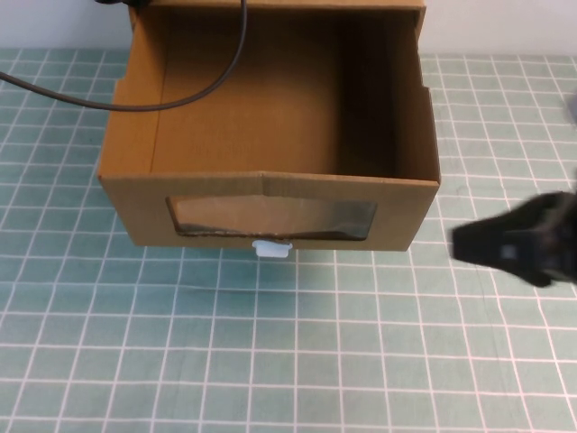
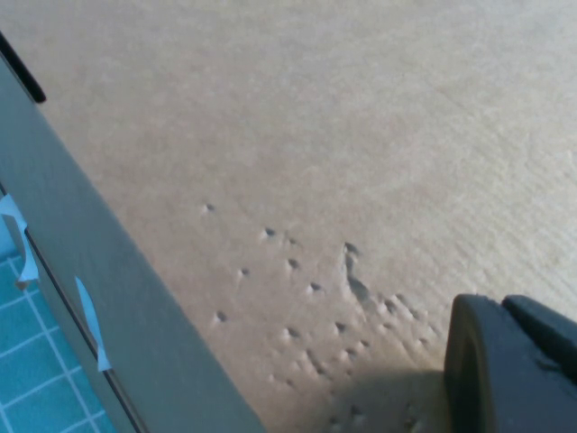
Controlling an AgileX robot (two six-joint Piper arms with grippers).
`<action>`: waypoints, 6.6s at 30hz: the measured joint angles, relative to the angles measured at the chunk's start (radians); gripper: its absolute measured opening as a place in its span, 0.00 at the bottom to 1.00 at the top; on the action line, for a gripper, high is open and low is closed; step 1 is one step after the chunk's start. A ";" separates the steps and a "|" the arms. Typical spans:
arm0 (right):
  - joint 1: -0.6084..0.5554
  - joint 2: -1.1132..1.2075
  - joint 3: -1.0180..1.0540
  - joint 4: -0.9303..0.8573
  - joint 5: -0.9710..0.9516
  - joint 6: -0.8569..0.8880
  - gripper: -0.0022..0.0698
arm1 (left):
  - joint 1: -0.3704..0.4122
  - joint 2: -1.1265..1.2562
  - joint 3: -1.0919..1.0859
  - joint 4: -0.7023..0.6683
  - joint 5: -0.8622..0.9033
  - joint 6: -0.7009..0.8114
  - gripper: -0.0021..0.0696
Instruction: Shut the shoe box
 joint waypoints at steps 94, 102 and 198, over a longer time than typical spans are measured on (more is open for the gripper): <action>0.184 0.724 -0.646 -0.065 -0.366 0.059 0.01 | 0.000 0.000 -0.002 0.000 0.004 -0.006 0.02; 0.158 0.762 -0.711 0.035 -0.396 -0.033 0.01 | 0.000 0.000 -0.002 -0.002 0.004 -0.006 0.02; 0.091 -1.014 0.988 -0.594 -0.642 0.372 0.01 | 0.000 -1.662 1.836 -0.004 -0.807 -0.085 0.02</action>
